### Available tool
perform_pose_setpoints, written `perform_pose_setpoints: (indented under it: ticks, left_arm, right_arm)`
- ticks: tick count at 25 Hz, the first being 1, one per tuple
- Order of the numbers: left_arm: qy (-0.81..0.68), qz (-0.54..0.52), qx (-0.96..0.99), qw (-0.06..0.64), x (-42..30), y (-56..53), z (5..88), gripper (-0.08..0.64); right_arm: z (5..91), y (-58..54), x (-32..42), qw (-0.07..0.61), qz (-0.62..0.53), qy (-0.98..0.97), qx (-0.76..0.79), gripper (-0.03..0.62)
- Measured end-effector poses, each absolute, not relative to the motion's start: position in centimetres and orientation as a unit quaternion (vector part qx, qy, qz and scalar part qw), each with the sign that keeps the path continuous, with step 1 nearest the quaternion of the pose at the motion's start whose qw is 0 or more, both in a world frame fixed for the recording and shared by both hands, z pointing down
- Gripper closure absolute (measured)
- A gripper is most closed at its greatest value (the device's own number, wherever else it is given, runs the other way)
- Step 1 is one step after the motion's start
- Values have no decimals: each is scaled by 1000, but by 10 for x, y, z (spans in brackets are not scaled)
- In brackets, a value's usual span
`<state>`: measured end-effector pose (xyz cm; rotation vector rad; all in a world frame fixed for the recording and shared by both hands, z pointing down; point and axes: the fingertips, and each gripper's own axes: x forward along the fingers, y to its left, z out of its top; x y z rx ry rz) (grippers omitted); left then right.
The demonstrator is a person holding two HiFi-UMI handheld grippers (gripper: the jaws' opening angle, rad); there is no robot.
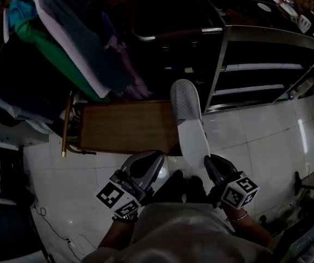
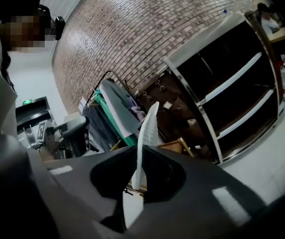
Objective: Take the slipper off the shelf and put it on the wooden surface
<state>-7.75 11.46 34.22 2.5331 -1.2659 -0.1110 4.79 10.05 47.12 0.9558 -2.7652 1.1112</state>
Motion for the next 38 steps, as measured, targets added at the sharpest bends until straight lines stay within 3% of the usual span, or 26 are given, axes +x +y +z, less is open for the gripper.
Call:
perform_pose_setpoints:
  ticks: [9, 20, 26, 33, 35, 38]
  left_arm:
    - [-498, -66, 850, 156, -186, 151, 346, 563]
    - [-493, -8, 858, 142, -357, 183, 357, 563]
    - [-490, -16, 858, 153, -394, 185, 371, 563]
    - [-433, -18, 886, 163, -385, 174, 377, 563]
    - [-421, -21, 892, 160, -381, 170, 376, 563]
    - [-407, -30, 900, 154, -374, 163, 371, 563]
  right_arm:
    - [516, 124, -79, 61, 384, -888, 245, 561]
    - [627, 116, -223, 98, 459, -825, 315, 560]
    - [665, 127, -229, 159, 436, -802, 375, 550]
    - [684, 131, -198, 221, 397, -770, 447, 362]
    - [670, 130, -180, 205, 384, -766, 473, 345]
    - [609, 120, -151, 129, 350, -779, 504, 348]
